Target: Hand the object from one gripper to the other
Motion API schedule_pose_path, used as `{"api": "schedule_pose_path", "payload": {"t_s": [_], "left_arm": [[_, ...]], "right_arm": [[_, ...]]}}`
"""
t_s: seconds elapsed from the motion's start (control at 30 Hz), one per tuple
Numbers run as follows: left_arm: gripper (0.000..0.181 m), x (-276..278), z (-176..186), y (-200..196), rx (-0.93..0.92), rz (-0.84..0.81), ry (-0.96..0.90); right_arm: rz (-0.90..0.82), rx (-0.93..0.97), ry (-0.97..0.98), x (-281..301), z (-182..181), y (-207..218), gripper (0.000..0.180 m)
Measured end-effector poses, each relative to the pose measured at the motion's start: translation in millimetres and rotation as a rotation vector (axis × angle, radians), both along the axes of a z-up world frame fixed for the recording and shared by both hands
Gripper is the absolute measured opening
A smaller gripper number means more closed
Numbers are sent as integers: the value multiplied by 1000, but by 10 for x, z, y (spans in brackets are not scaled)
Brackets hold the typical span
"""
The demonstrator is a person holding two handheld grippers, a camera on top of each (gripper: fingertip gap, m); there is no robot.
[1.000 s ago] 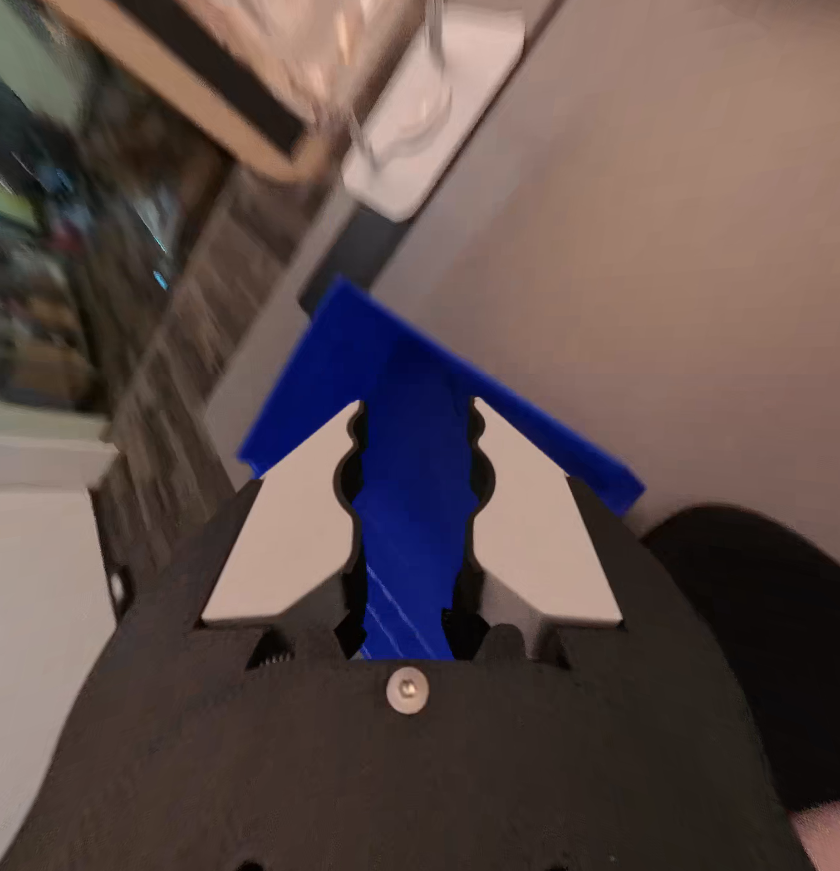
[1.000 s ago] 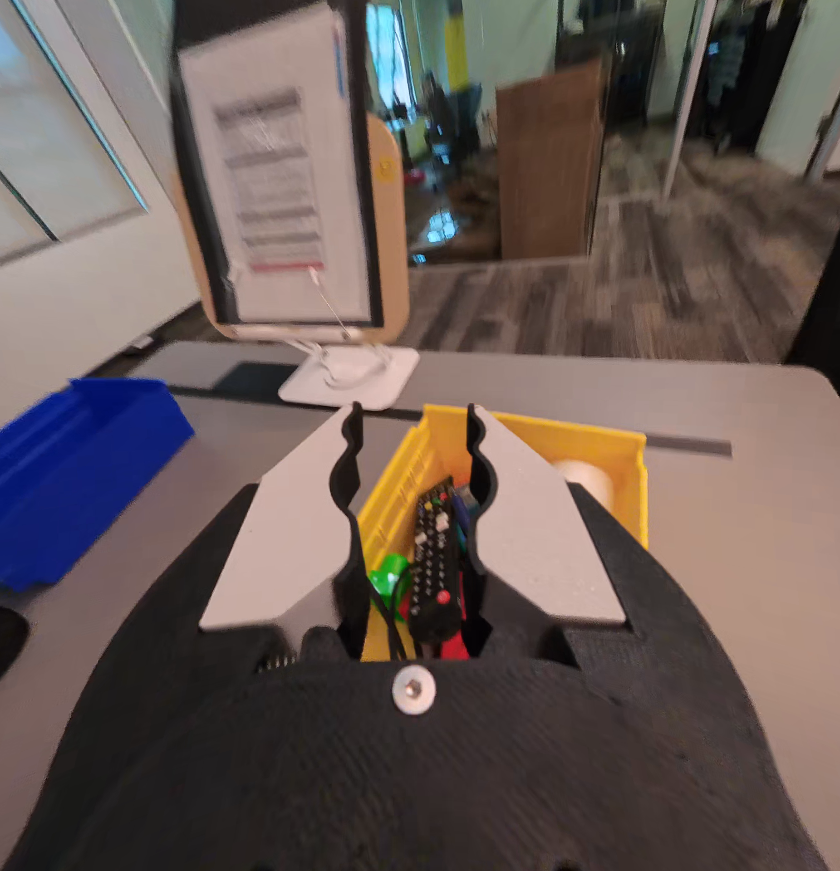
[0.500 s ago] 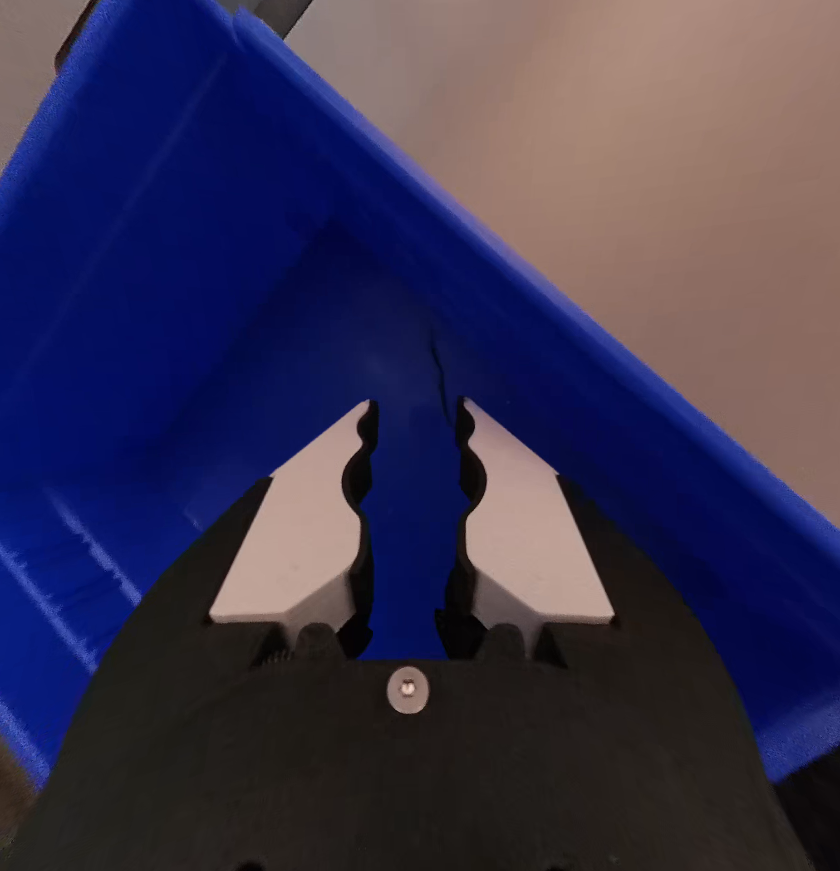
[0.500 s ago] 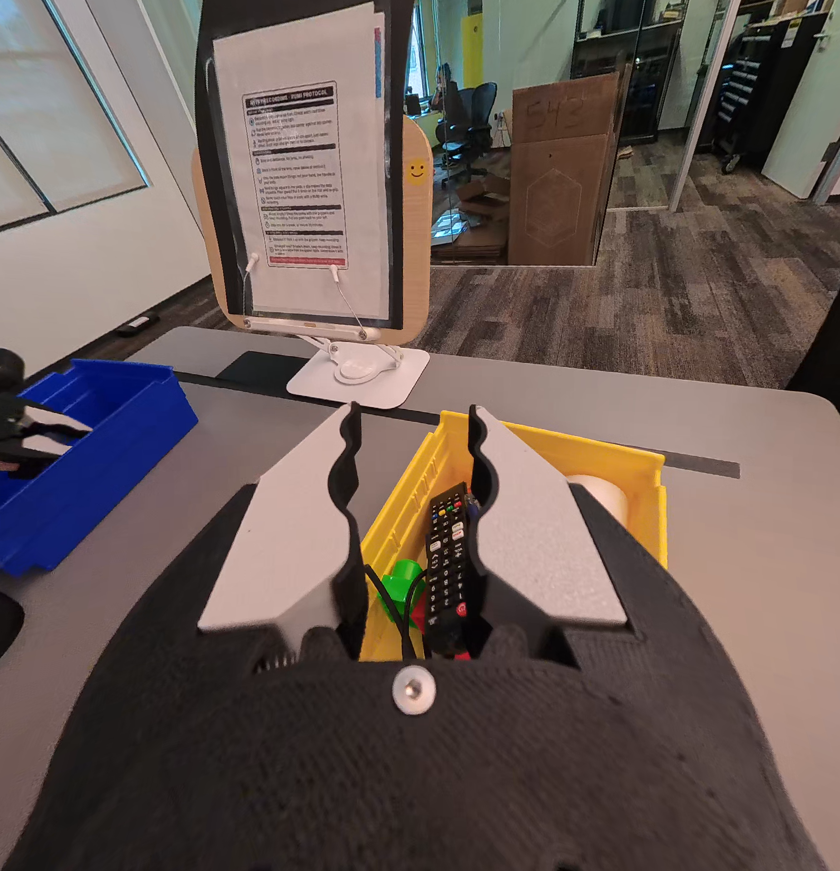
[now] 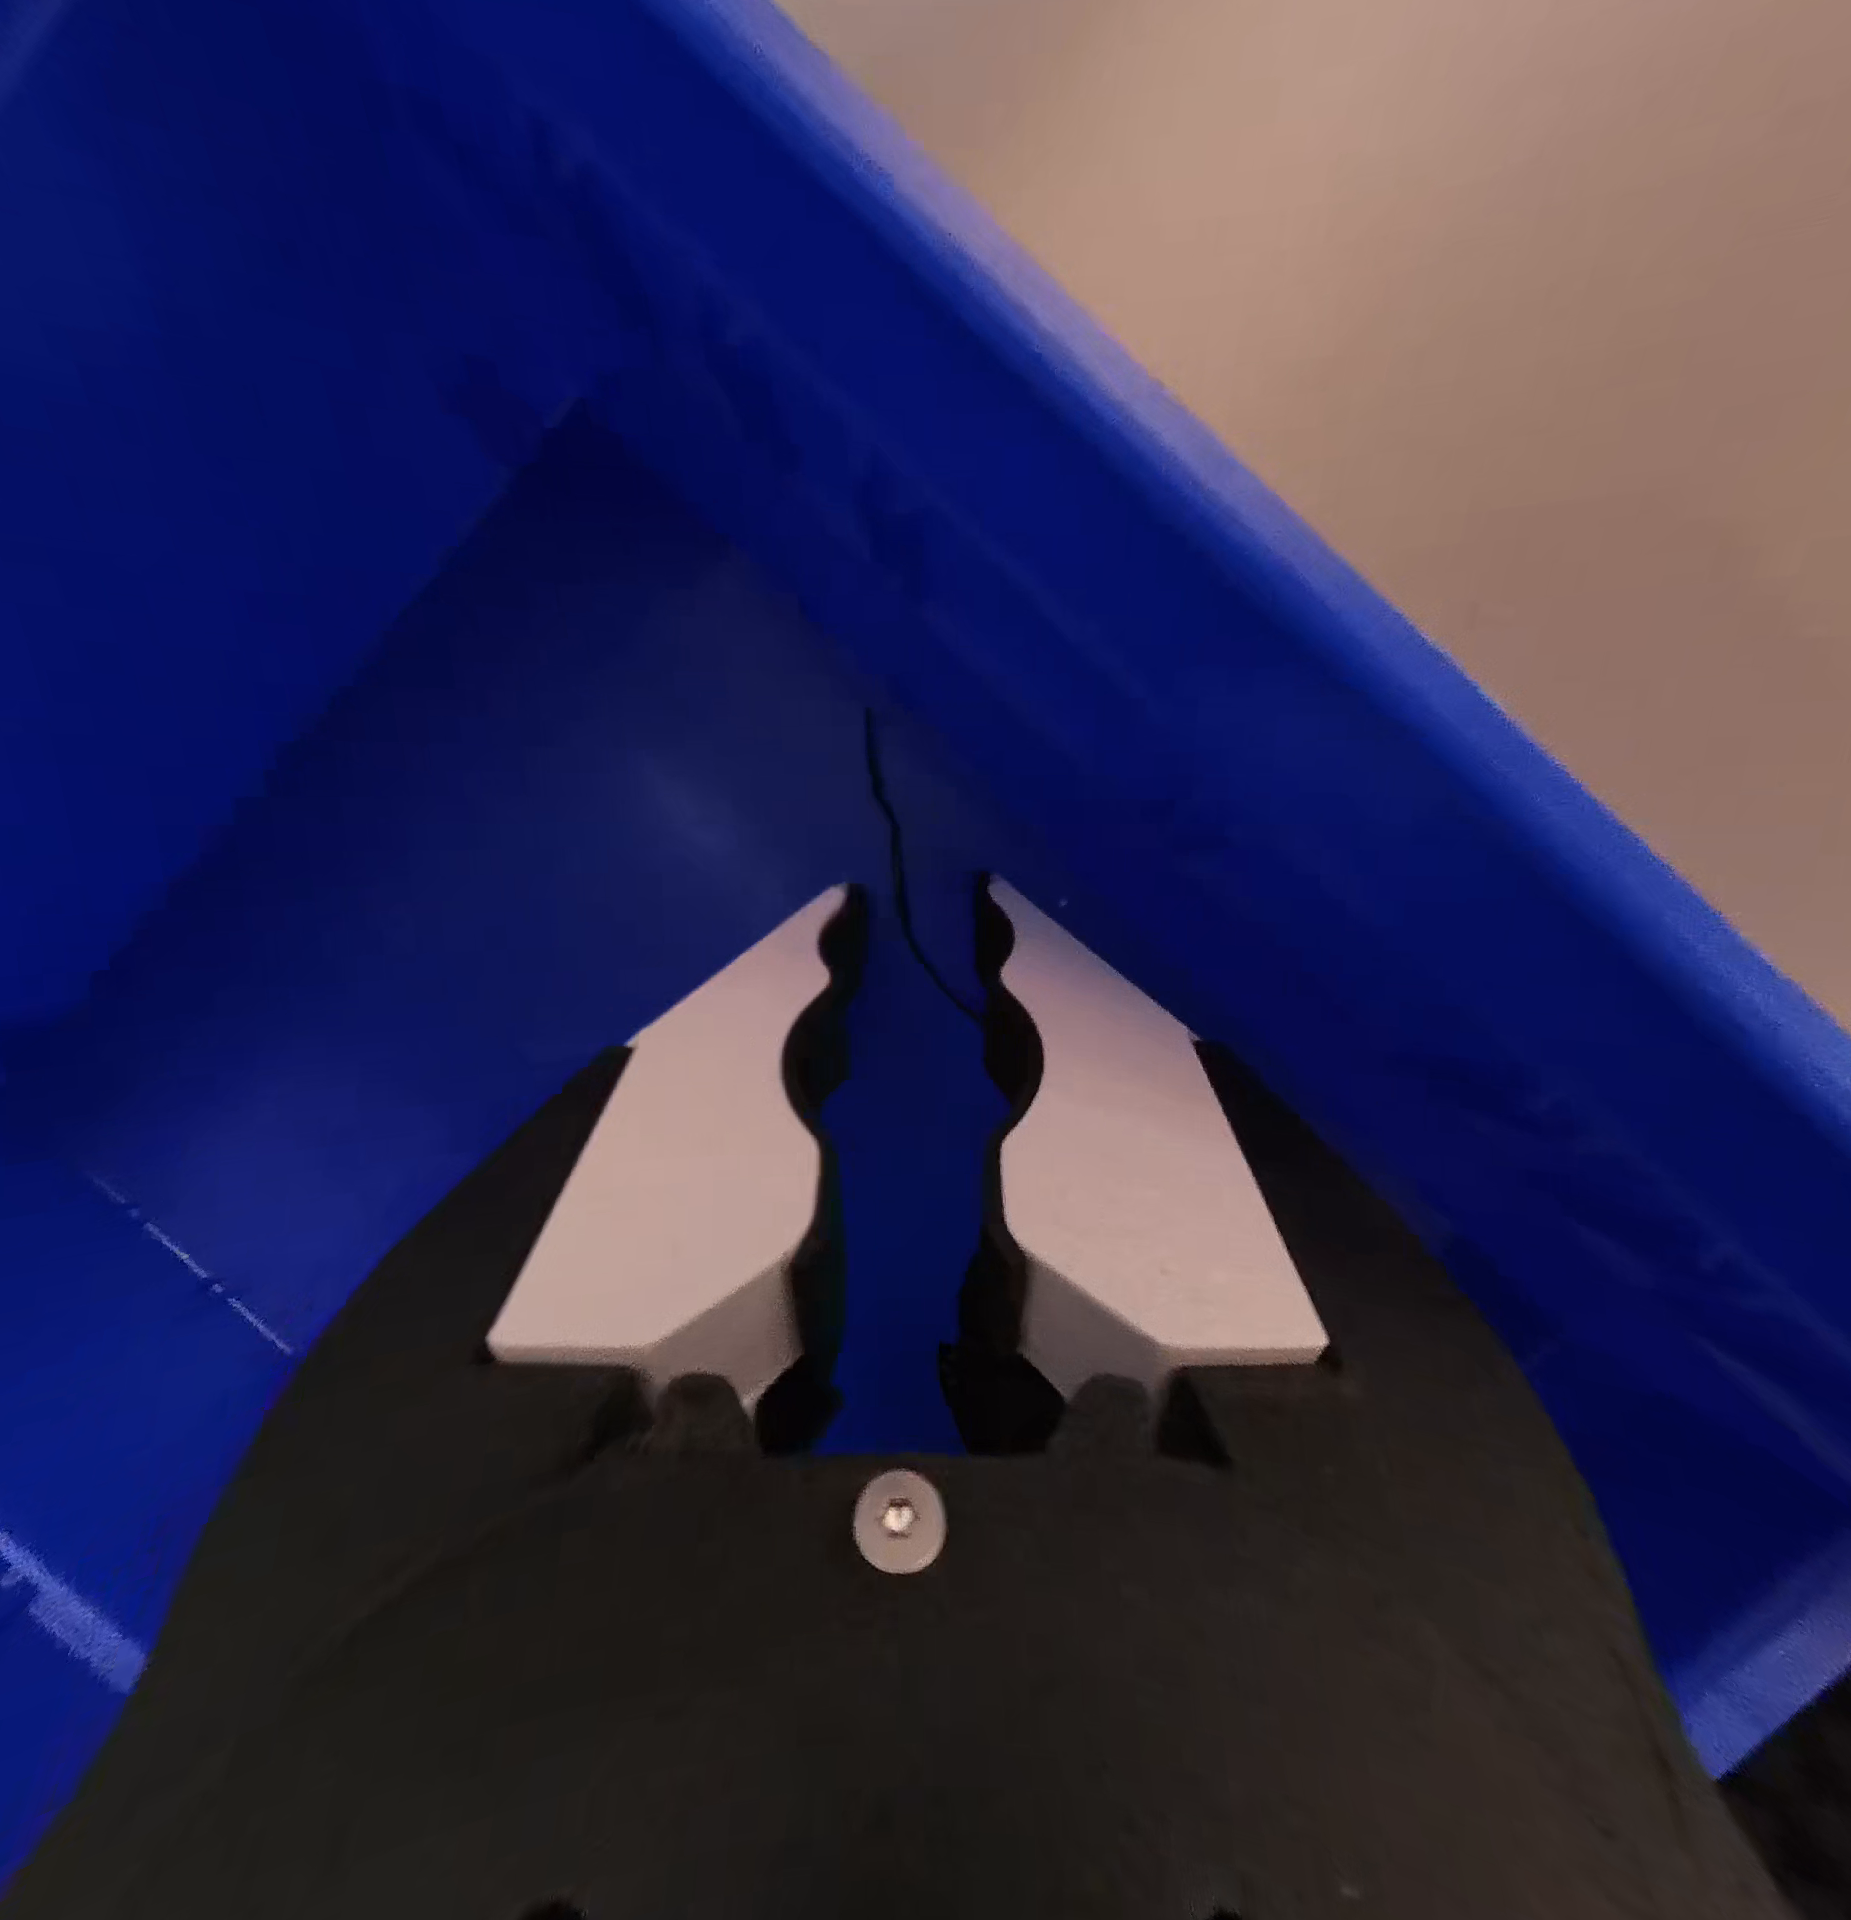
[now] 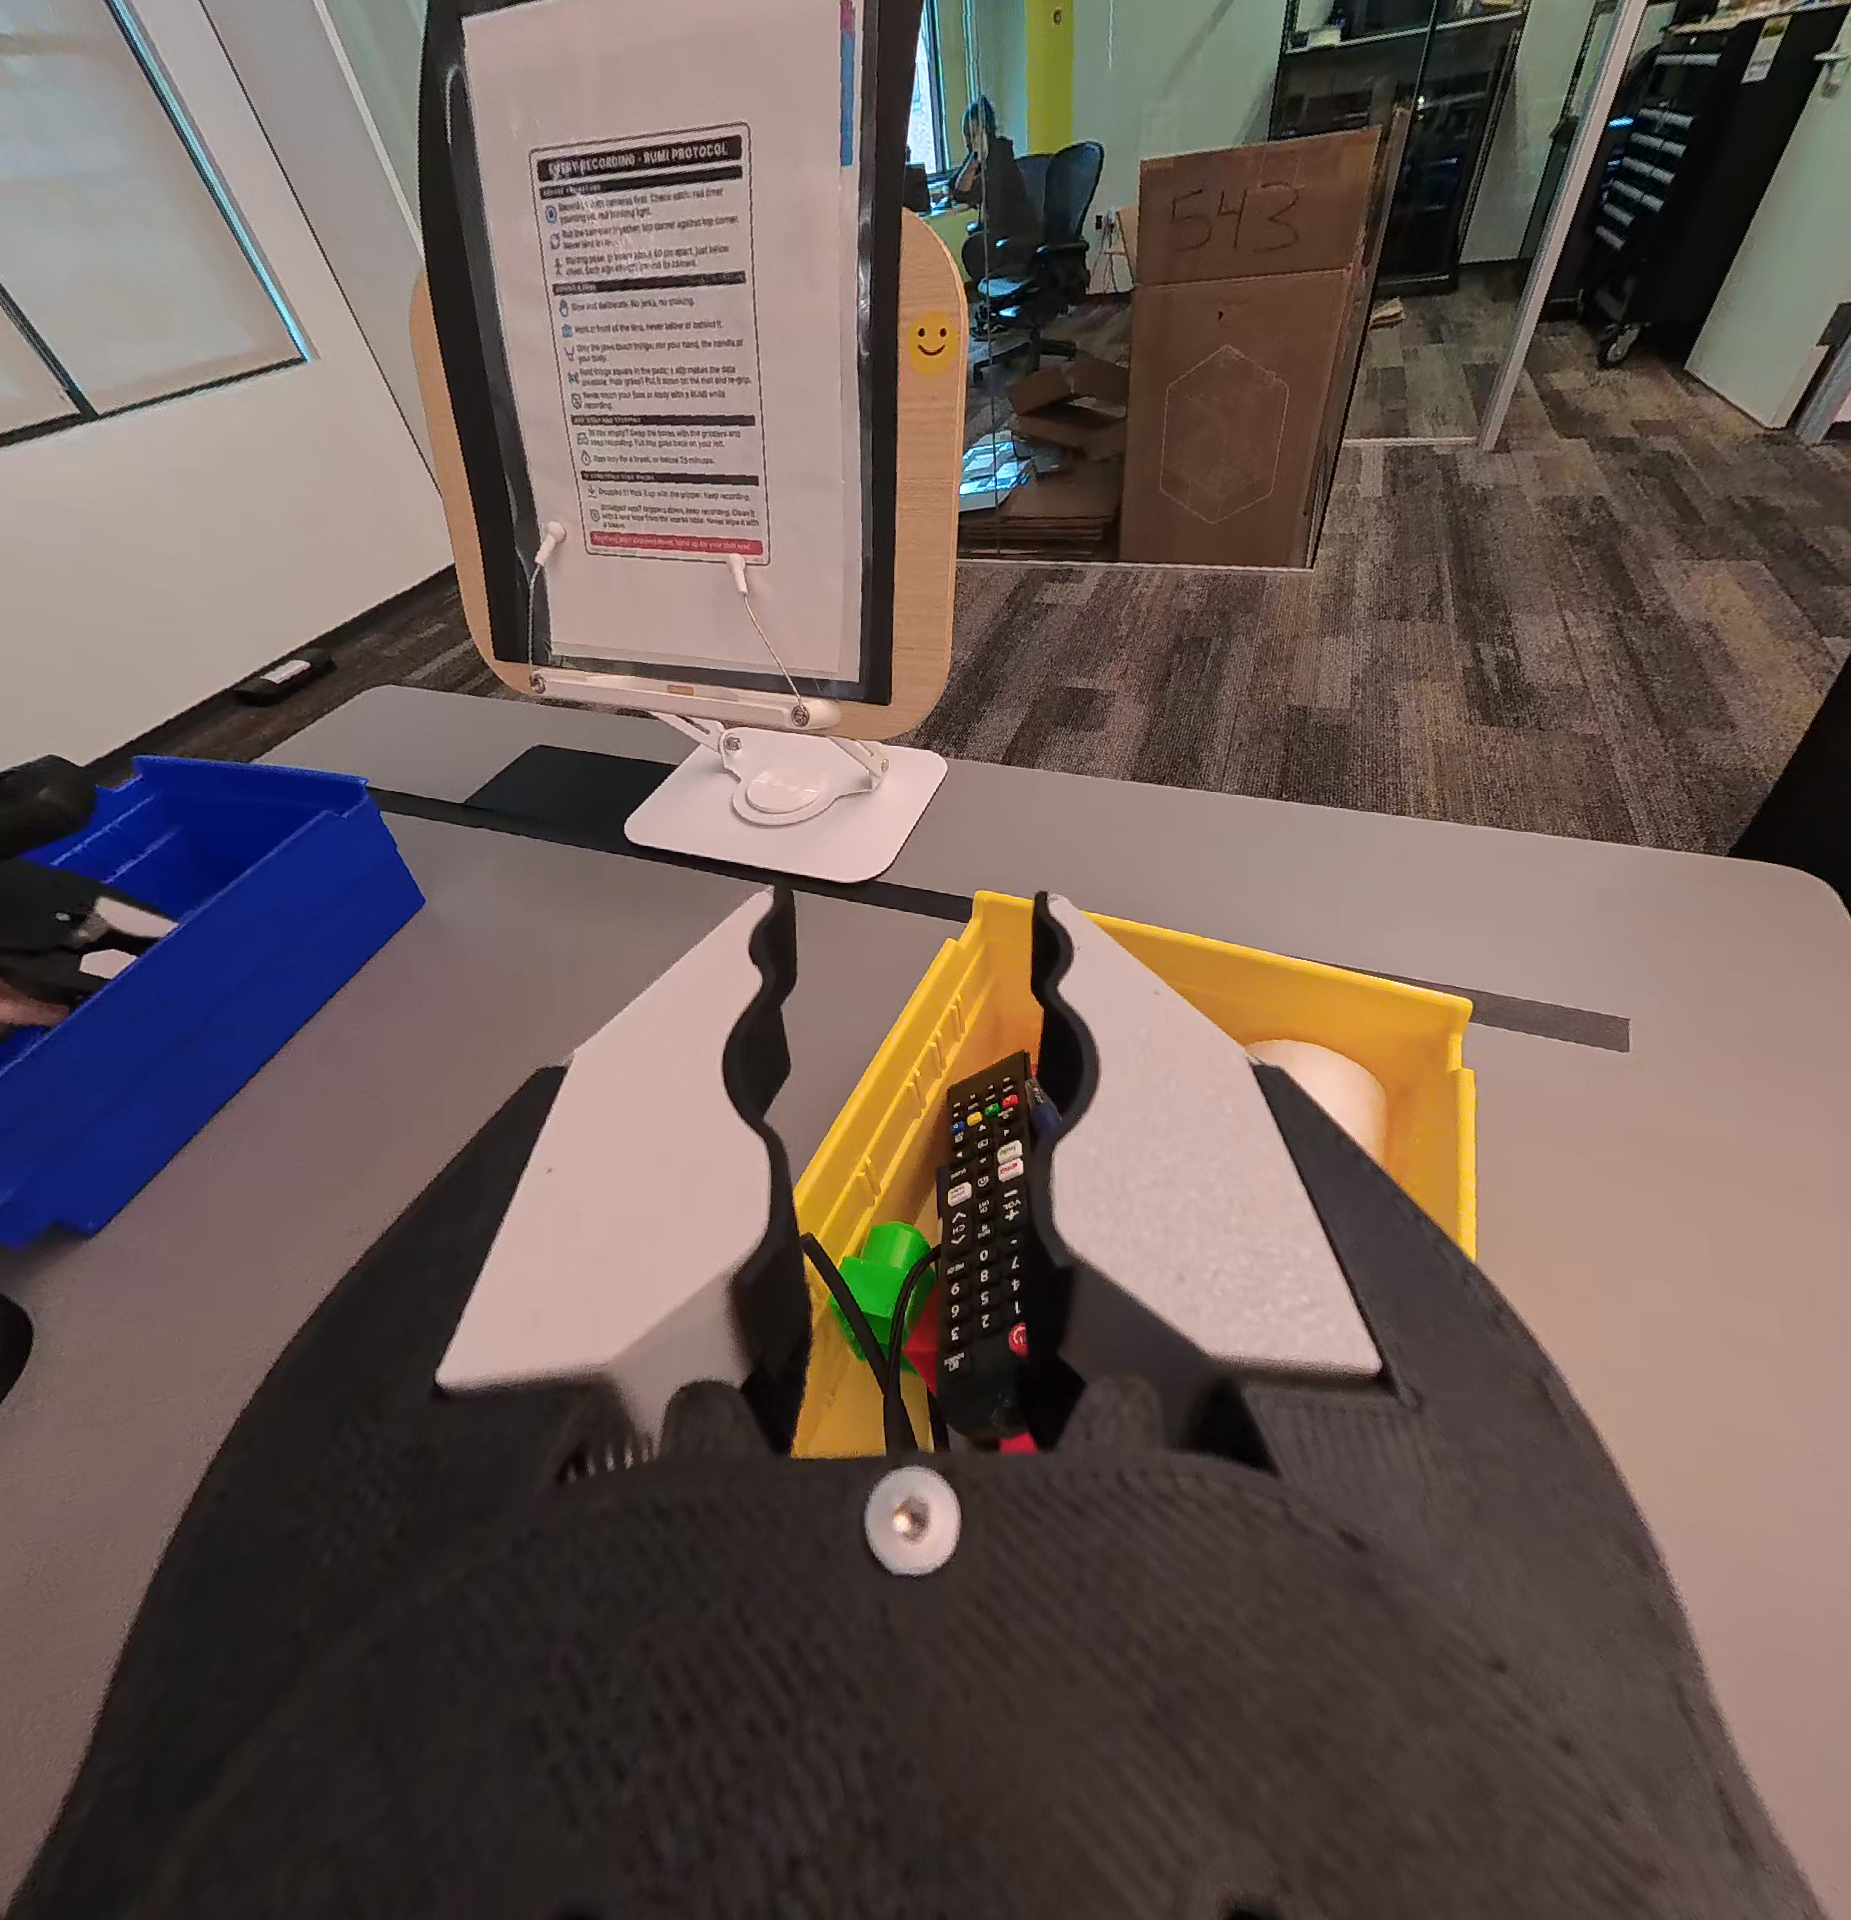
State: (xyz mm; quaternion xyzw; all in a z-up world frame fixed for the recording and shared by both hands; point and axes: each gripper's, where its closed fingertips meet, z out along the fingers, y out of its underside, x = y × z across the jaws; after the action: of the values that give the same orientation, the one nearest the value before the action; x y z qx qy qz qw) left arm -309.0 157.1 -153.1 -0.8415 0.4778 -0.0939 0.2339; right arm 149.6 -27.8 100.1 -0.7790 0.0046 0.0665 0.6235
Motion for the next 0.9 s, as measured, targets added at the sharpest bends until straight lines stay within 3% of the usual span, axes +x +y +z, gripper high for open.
{"api": "schedule_pose_path", "payload": {"t_s": [0.03,0.1,0.37,0.5,0.6,0.7,0.8,0.9], "left_arm": [[18,1,-2,-4,-10,4,-10],[0,-59,-6,40,2,30,-1],[0,-193,27,37,-40,55,-6],[0,-222,251,87,19,84,-43],[0,-241,650,109,124,105,-102],[0,1,1344,-17,256,51,-333],[0,357,2100,-390,361,-91,-623],[0,655,2586,-874,341,-248,-836]], "right_arm": [[-1,-2,0,2,-3,-1,44],[-1,-5,0,0,-9,-1,44],[8,-21,-18,-44,-35,29,44],[13,-35,-27,-65,-55,41,44],[25,-30,-36,-125,-30,57,44],[86,5,-53,-333,73,98,44],[249,111,-66,-808,310,120,44],[441,262,-150,-1432,589,45,44]]}}
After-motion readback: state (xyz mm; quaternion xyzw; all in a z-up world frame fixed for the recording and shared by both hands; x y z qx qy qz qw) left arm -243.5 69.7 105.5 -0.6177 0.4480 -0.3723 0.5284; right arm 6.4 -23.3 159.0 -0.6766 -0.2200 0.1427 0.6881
